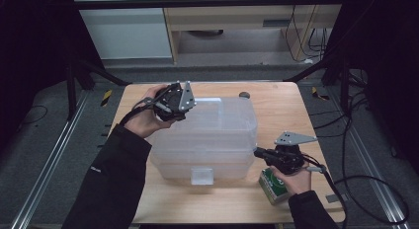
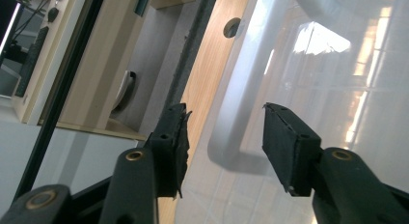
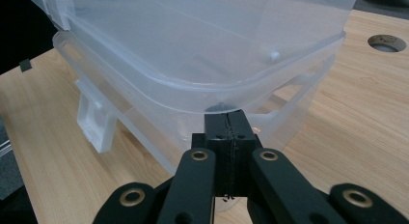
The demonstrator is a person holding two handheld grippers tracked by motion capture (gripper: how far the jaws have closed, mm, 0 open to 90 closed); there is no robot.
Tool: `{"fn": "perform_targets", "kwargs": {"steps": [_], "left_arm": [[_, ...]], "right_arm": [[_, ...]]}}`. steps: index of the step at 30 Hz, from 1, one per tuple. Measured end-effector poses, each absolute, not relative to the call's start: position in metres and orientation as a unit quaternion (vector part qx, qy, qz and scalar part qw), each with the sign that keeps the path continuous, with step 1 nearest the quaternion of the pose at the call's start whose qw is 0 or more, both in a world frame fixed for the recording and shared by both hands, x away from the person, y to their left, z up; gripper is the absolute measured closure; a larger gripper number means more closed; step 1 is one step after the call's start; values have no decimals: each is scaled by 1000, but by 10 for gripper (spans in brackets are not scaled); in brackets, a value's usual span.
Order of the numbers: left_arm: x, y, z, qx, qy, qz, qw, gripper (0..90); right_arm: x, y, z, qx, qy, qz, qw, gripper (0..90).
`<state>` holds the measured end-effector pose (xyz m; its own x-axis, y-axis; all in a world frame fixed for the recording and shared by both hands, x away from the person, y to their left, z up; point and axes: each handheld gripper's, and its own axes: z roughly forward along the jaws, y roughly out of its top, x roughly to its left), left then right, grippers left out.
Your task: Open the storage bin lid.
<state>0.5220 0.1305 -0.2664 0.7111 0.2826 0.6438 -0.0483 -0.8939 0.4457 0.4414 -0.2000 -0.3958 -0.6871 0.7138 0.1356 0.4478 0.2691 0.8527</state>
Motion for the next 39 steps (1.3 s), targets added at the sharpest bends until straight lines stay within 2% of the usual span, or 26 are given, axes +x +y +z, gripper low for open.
{"fn": "perform_targets", "kwargs": {"steps": [9, 18, 25, 30, 39], "left_arm": [[501, 163, -262, 886, 91, 360, 278, 413], [488, 198, -268, 850, 162, 360, 350, 409], [473, 231, -271, 806, 232, 364, 404, 431], [462, 257, -279, 756, 299, 368, 451, 473], [450, 289, -301, 713, 360, 381, 466, 585]], "right_arm": [[441, -200, -396, 370, 785, 476, 142, 900], [441, -200, -396, 370, 786, 475, 143, 900], [440, -199, -395, 372, 785, 473, 145, 900], [440, -199, -395, 372, 786, 473, 143, 900], [440, -199, -395, 372, 786, 473, 144, 900]]}}
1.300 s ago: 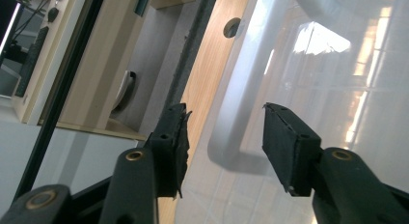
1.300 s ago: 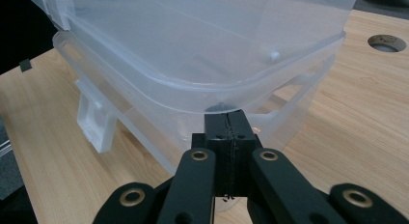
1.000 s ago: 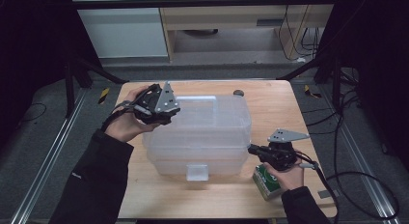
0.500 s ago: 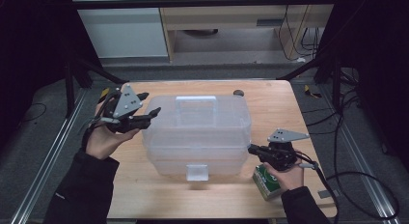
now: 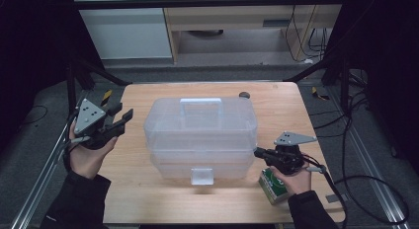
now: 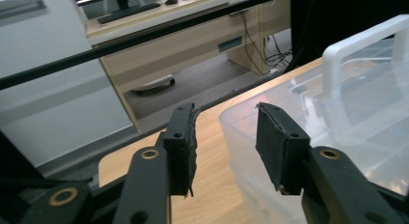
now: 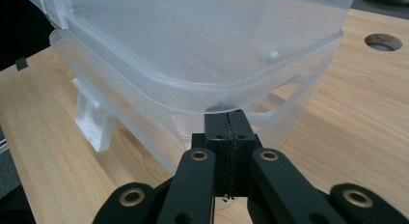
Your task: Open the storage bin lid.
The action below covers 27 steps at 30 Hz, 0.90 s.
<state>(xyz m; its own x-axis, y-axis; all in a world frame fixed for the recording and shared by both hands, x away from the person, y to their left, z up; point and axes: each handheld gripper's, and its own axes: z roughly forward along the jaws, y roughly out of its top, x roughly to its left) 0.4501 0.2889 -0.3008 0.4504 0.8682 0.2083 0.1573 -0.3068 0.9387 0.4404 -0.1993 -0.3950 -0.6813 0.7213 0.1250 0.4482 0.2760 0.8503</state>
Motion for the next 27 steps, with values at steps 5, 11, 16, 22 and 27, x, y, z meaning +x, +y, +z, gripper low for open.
{"fn": "perform_targets", "kwargs": {"steps": [5, 11, 16, 22, 27], "left_arm": [[438, 298, -324, 705, 370, 370, 479, 635], [433, 312, -347, 704, 393, 359, 469, 685], [431, 317, -359, 706, 403, 351, 464, 752], [429, 315, -378, 734, 397, 310, 455, 827], [432, 306, -397, 757, 390, 274, 447, 881]], "right_arm": [[440, -199, -395, 372, 786, 472, 145, 900], [440, -199, -395, 372, 785, 473, 145, 900], [440, -199, -395, 371, 786, 473, 144, 900], [440, -199, -396, 372, 786, 473, 140, 900], [440, -200, -396, 370, 787, 473, 141, 900]]}}
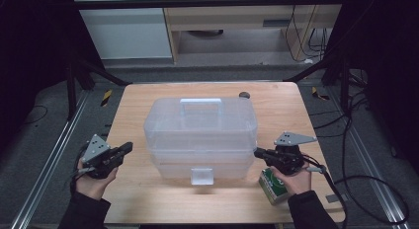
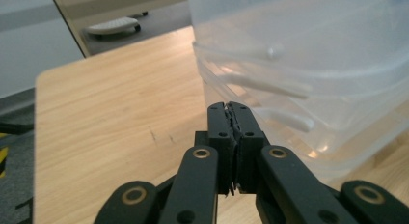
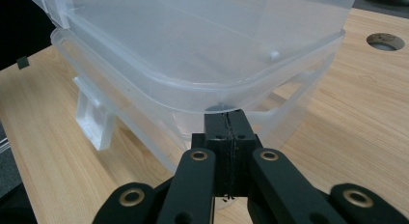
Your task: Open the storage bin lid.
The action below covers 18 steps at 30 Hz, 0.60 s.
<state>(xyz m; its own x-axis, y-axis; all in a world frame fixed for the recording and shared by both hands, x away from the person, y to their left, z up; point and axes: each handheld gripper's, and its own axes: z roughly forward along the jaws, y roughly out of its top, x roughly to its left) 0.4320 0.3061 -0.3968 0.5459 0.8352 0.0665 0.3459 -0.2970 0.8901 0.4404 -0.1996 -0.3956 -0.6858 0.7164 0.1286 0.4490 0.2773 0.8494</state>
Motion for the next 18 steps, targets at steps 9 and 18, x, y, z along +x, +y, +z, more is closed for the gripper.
{"fn": "perform_targets", "kwargs": {"steps": [9, 18], "left_arm": [[435, 293, -406, 769, 380, 233, 459, 895], [435, 286, -406, 772, 358, 212, 480, 896]], "right_arm": [[440, -199, -396, 373, 786, 473, 141, 900], [440, -199, -394, 373, 785, 474, 144, 900]]}}
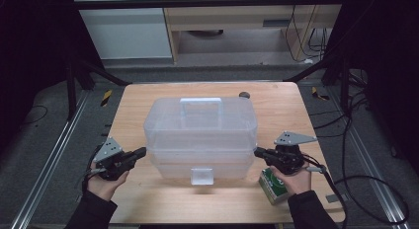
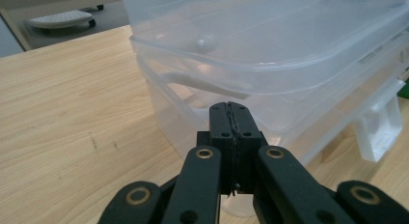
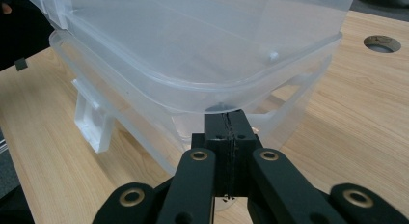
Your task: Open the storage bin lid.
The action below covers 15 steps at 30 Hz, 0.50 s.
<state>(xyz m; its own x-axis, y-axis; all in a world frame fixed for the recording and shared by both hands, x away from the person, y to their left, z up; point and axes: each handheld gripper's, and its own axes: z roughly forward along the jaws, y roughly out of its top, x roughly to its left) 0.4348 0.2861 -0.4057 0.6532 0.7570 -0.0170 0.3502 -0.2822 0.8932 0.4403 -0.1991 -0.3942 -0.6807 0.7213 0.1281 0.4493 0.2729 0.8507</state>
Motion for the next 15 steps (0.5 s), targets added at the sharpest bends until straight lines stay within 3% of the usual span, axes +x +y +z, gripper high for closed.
{"fn": "perform_targets", "kwargs": {"steps": [15], "left_arm": [[436, 281, -397, 762, 348, 216, 501, 894]], "right_arm": [[444, -202, -389, 376, 775, 489, 140, 900]]}}
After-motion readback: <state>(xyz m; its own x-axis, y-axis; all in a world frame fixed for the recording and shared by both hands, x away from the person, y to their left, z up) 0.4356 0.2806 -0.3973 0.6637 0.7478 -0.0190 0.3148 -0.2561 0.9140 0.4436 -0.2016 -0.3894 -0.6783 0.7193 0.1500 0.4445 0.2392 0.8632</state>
